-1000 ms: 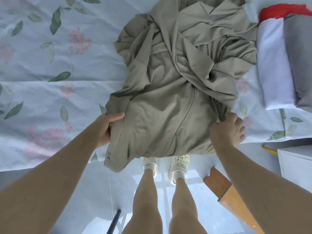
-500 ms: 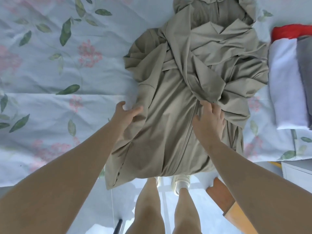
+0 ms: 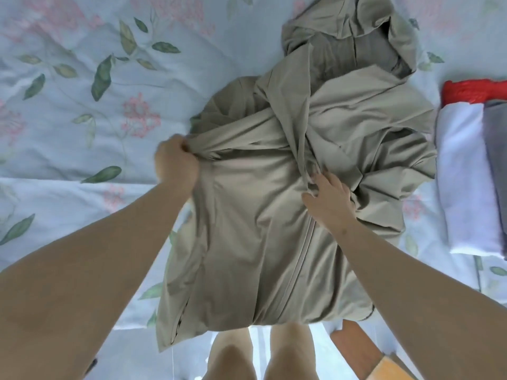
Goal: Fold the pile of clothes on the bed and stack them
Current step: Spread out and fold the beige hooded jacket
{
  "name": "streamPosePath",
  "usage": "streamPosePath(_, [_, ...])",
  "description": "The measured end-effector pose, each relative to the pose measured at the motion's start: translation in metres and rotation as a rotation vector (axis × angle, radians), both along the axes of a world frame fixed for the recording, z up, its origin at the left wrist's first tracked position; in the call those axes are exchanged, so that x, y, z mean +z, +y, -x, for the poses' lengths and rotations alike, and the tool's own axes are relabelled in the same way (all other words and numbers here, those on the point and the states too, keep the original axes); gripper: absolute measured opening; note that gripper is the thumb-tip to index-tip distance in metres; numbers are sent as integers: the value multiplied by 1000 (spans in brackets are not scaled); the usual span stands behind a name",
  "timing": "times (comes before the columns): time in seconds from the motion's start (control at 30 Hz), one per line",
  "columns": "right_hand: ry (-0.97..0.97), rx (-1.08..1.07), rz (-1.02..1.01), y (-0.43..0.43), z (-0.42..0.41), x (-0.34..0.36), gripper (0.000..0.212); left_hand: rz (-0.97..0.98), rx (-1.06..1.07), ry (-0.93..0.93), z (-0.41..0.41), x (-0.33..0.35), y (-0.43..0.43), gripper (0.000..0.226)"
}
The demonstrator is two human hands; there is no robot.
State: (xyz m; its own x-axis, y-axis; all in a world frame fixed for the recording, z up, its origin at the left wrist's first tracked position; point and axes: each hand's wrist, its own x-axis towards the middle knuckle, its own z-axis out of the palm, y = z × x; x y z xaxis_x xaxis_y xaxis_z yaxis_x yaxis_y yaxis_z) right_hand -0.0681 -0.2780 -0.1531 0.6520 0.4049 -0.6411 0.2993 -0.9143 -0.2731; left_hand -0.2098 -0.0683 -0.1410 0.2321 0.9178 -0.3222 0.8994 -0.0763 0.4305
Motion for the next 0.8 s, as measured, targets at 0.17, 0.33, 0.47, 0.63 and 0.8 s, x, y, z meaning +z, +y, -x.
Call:
streamPosePath(0.17, [-57,-64,-110,15,-15,3,41,86,106,146,-2,8,-2,44])
streamPosePath(0.33, [135,-172,-397,46,-34,-7,54,54,-311,97,-55,-4,-34,60])
streamPosePath(0.47, [325,-272,-512,71,-50,-19,46,162,-376,152,-78,-19,-39,55])
streamPosePath(0.63, [278,-366,-514,71,-74,-27,12,76,-367,221,-73,-29,-40,36])
streamPosePath(0.8, [-3,-986,-589,4,-131,-16,25,4,-387,161,-91,-21,-49,40])
